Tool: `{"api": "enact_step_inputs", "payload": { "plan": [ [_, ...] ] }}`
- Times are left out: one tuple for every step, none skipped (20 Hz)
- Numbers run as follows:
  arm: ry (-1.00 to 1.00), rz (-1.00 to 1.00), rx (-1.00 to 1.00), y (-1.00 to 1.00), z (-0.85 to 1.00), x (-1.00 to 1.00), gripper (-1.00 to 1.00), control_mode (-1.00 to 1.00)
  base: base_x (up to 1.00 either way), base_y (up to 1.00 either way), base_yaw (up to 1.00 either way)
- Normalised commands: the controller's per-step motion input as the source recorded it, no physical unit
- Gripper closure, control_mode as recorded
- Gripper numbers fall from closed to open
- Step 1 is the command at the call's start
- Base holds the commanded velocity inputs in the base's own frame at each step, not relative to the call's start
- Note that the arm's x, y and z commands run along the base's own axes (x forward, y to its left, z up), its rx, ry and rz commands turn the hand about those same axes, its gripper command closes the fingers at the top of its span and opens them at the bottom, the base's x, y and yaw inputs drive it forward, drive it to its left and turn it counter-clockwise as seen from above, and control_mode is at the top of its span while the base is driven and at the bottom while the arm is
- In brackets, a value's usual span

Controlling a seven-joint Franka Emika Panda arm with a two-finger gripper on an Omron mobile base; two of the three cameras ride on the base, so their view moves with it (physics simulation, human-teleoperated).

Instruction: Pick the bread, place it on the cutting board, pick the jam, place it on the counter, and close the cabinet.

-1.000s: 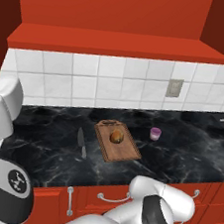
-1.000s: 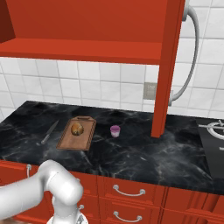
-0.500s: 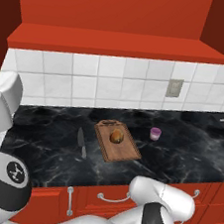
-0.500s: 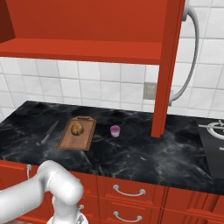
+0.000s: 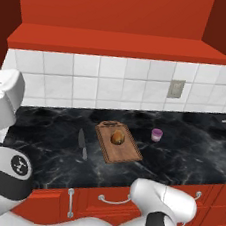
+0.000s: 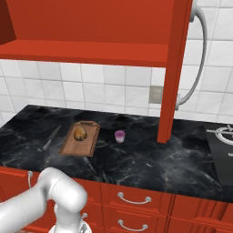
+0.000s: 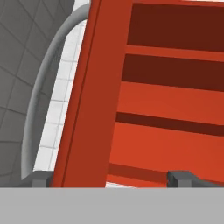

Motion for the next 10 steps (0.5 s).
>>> {"api": "enact_step_inputs", "payload": {
  "plan": [
    [-0.04, 0.00, 0.00, 0.00, -0.05, 0.23, -1.00, -1.00, 0.00, 0.00, 0.00],
    [-0.04, 0.00, 0.00, 0.00, -0.06, 0.24, -1.00, -1.00, 0.00, 0.00, 0.00],
    [-0.03, 0.00, 0.00, 0.00, -0.06, 0.24, -1.00, -1.00, 0.00, 0.00, 0.00],
    [-0.03, 0.00, 0.00, 0.00, -0.06, 0.24, -1.00, -1.00, 0.00, 0.00, 0.00],
    [-0.03, 0.00, 0.00, 0.00, -0.06, 0.21, -1.00, -1.00, 0.00, 0.00, 0.00],
    [-0.03, 0.00, 0.00, 0.00, -0.05, 0.21, -1.00, -1.00, 0.00, 0.00, 0.00],
    [-0.03, 0.00, 0.00, 0.00, -0.05, 0.21, -1.00, -1.00, 0.00, 0.00, 0.00],
    [-0.02, 0.00, 0.00, 0.00, -0.05, 0.21, -1.00, -1.00, 0.00, 0.00, 0.00],
    [-0.02, 0.00, 0.00, 0.00, -0.05, 0.21, -1.00, -1.00, 0.00, 0.00, 0.00],
    [-0.03, 0.00, 0.00, 0.00, -0.04, 0.20, -1.00, -1.00, 0.00, 0.00, 0.00]
  ]
}}
